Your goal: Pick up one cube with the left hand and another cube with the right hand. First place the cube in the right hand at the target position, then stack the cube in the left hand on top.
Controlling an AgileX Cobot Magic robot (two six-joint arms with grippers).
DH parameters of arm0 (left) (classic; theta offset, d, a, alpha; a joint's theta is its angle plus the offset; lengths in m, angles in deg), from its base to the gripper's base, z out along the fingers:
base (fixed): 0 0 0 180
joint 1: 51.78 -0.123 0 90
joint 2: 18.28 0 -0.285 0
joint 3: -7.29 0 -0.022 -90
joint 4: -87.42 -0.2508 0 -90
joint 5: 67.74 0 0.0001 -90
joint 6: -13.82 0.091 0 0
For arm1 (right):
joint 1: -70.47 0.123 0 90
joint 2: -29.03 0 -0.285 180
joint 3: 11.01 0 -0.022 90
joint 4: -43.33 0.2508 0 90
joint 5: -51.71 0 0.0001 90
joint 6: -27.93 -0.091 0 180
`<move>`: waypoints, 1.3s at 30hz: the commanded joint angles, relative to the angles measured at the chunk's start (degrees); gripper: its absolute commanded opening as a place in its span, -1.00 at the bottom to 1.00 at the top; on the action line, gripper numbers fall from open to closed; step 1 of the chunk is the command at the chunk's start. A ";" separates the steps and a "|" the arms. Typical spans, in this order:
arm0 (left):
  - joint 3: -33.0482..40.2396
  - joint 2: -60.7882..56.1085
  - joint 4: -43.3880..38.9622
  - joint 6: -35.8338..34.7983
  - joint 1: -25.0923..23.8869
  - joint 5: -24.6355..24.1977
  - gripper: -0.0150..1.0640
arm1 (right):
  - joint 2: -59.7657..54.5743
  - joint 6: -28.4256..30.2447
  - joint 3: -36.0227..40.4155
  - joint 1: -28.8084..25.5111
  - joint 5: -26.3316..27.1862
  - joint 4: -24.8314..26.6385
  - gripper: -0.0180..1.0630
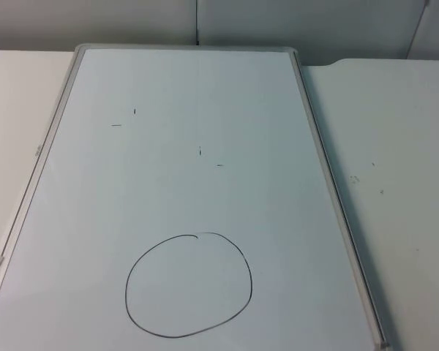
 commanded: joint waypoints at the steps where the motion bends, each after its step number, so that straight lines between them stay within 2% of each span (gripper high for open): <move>1: 2.56 -3.46 0.44 -0.59 0.32 2.80 -0.55 | -0.06 0.64 1.81 -0.14 0.12 0.31 -0.97; 8: 3.86 -6.28 -0.20 -0.59 0.32 3.18 -0.55 | -0.29 2.17 3.98 -0.14 -1.09 0.47 -0.97; 12: 3.86 -6.28 -0.20 -0.95 0.32 3.21 -0.55 | -2.36 5.43 3.98 0.09 -2.06 3.85 -0.97; 13: 3.86 -6.28 -0.20 -1.95 0.32 3.21 -0.55 | -4.62 6.98 3.98 1.57 -2.40 5.30 -0.97; 16: 3.86 -6.28 -0.34 -2.06 0.32 3.21 -0.55 | -10.83 6.57 3.98 7.92 -1.76 4.38 -0.97; 17: 3.86 -6.28 -0.34 -2.06 0.32 3.21 -0.55 | -10.83 6.57 3.98 7.92 -1.76 4.38 -0.97; 19: 4.27 -6.28 -0.70 -2.06 0.32 3.35 -0.55 | -16.41 2.48 3.35 13.27 -0.84 0.74 -0.97; 21: 5.27 -6.31 -0.70 -2.06 0.32 4.40 -0.55 | -21.90 -3.65 2.22 19.11 -0.12 -5.93 -0.97; 22: 5.27 -6.31 -0.70 -2.06 0.32 4.40 -0.55 | -21.90 -3.65 2.22 19.11 -0.12 -5.93 -0.97; 25: 5.92 -6.41 -0.06 -2.06 0.32 4.76 -0.55 | -29.85 -10.96 0.47 25.48 2.35 -11.73 -0.97; 27: 5.92 -6.41 -0.06 -2.06 0.32 4.91 -0.55 | -32.38 -11.73 0.07 26.88 3.73 -12.12 -0.97; 31: 5.92 -6.41 -0.06 -2.06 0.32 4.91 -0.55 | -42.34 -14.02 -1.11 31.30 9.91 -12.12 -0.97; 39: 5.92 -6.41 -0.06 -2.06 0.32 4.91 -0.55 | -53.85 -14.02 -3.72 34.07 13.88 -12.12 -0.97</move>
